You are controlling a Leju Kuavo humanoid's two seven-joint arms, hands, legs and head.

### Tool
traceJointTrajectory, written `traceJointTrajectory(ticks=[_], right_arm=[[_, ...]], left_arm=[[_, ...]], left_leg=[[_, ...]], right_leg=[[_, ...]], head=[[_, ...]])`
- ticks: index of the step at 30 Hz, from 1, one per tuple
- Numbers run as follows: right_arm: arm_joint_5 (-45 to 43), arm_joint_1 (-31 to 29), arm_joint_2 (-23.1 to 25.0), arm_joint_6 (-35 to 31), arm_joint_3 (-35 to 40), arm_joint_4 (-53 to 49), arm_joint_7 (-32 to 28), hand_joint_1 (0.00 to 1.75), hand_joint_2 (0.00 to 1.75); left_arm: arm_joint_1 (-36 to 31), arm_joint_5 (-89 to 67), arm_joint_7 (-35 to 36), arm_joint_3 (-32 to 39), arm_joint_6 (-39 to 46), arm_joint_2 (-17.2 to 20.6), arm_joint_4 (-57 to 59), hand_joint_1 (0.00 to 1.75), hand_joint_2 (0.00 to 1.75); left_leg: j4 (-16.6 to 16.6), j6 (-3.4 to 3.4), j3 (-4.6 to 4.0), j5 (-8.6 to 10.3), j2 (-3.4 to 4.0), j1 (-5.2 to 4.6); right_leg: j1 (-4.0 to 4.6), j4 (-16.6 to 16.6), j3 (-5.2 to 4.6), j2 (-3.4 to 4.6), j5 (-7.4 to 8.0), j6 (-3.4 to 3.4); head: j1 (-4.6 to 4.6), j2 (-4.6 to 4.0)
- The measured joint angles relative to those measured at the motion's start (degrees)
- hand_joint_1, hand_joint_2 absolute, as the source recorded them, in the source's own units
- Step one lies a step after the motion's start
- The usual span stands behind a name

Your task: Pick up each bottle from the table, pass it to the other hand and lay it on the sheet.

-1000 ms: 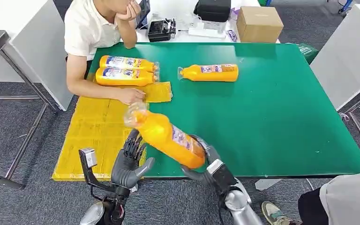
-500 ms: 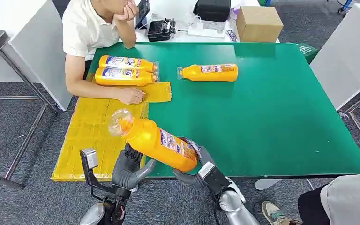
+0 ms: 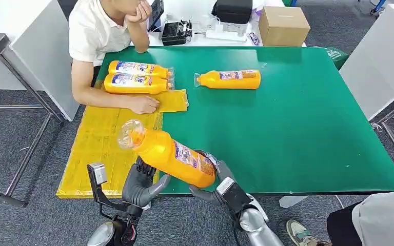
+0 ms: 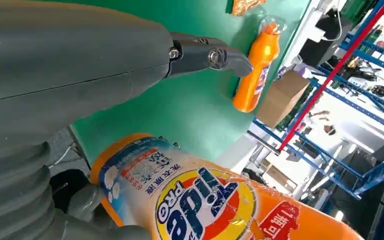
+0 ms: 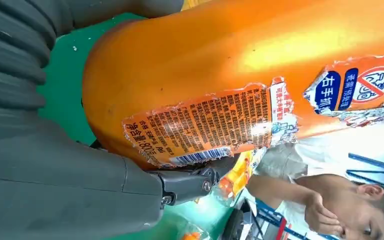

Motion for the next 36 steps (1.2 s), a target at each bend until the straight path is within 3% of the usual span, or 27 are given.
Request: traceJointTrajectory(ticks=[13, 17, 22, 29, 36], right_arm=[[1.5, -2.6, 0.3, 2.7, 5.3, 2.3, 3.8, 1.75, 1.75], [-13.9, -3.0, 0.5, 20.1, 5.5, 3.2, 5.8, 1.75, 1.75], [-20.0, -4.1, 0.7, 27.9, 5.7, 5.8, 4.4, 1.75, 1.75], [-19.5, -5.1, 1.1, 27.7, 6.0, 7.9, 4.0, 1.75, 1.75], [-13.5, -6.1, 1.4, 21.9, 7.5, 9.2, 4.0, 1.75, 1.75]], left_arm=[[0.0, -2.1, -3.3, -1.0, -5.7, 0.3, -4.0, 0.00, 1.75], [-0.3, -2.2, -5.4, -1.4, -14.0, 0.5, -4.0, 0.00, 1.75], [-1.0, -1.6, -8.6, -1.4, -21.8, 0.7, -2.9, 0.00, 1.75], [-1.2, -2.4, -10.0, -1.1, -25.0, 1.1, -1.8, 0.00, 1.75], [-1.9, -3.3, -6.0, 0.0, -20.7, 1.0, 0.2, 0.00, 1.75]], left_leg=[[0.0, 0.00, 0.00, 0.00, 0.00, 0.00], [0.0, 0.00, -0.02, 0.00, 0.00, 0.00], [0.0, 0.00, -0.01, 0.01, 0.00, 0.00], [0.0, 0.00, -0.02, 0.01, 0.00, 0.00], [0.0, 0.00, -0.02, 0.01, 0.00, 0.00]], right_leg=[[0.00, 0.0, -0.01, 0.00, 0.00, 0.00], [0.00, 0.0, -0.01, 0.00, 0.00, 0.00], [0.00, 0.0, -0.01, 0.00, 0.00, 0.00], [0.00, 0.0, -0.01, 0.00, 0.00, 0.00], [0.00, 0.0, -0.01, 0.00, 0.00, 0.00]], head=[[0.00, 0.00], [-0.02, 0.00], [0.02, 0.00], [-0.02, 0.00], [-0.02, 0.00]])
